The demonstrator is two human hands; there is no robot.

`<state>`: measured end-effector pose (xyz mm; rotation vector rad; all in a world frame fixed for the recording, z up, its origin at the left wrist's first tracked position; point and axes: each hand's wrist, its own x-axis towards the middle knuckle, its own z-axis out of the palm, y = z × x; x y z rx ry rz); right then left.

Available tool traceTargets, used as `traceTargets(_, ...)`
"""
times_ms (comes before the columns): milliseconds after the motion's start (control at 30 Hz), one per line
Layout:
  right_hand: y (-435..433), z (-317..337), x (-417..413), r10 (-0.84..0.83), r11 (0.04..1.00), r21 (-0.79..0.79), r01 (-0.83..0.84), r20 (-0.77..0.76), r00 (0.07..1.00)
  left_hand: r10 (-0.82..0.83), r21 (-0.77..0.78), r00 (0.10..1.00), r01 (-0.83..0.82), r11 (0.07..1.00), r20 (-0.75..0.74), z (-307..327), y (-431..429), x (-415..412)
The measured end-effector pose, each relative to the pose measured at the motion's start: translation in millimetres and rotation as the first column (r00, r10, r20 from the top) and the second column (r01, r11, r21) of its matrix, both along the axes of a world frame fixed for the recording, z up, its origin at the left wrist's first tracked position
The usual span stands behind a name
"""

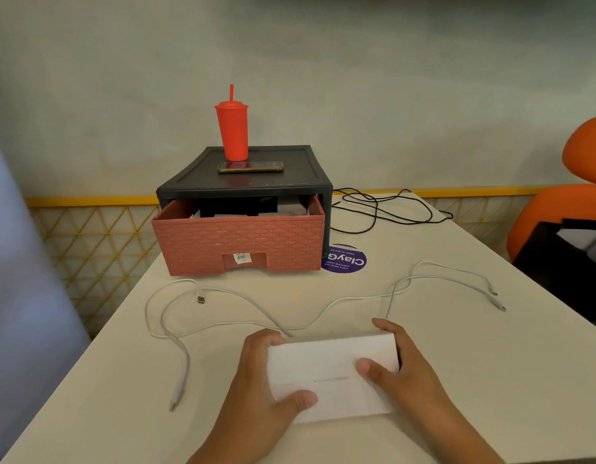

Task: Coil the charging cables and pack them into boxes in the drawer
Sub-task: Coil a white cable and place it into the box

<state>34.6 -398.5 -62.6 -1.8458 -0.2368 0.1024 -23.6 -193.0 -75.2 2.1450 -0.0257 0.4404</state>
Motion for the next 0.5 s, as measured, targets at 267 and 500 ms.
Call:
traceTargets(267,-47.5,6.1,-2.2,0.048,0.984,0.174,-0.036,-0.064,0.997,-0.146,0.481,0.980,0.063,0.875,0.137,16.5,-37.0,15.9)
traceTargets(500,-100.8,11.6,-4.4,-0.144,0.985,0.095,0.142,0.008,0.990,-0.180,0.667,0.929,-0.089,0.740,0.323,17.2,-97.1,33.6)
